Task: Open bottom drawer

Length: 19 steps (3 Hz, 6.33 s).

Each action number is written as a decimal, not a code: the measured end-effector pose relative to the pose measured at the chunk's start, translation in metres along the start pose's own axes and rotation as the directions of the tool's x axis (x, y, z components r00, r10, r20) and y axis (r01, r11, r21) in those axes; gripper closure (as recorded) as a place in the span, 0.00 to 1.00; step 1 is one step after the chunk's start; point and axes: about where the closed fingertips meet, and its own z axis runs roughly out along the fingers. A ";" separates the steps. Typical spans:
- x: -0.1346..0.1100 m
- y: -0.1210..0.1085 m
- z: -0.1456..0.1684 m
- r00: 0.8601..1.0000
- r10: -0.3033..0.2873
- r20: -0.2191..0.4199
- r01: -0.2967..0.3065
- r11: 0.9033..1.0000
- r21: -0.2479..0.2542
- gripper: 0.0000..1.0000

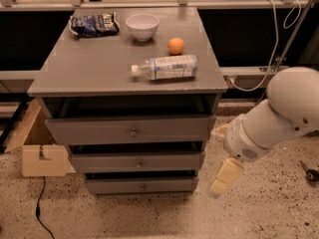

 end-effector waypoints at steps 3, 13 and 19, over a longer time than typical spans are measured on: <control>0.044 -0.021 0.208 0.992 -0.042 0.118 0.056 0.991 -0.119 0.00; 0.174 -0.139 0.501 0.979 -0.201 0.035 0.202 0.979 -0.001 0.00; 0.196 -0.145 0.559 0.971 -0.235 -0.040 0.237 0.971 0.044 0.49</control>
Offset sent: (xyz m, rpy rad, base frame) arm 0.0389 0.0510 -0.2341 0.1320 0.0412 0.1295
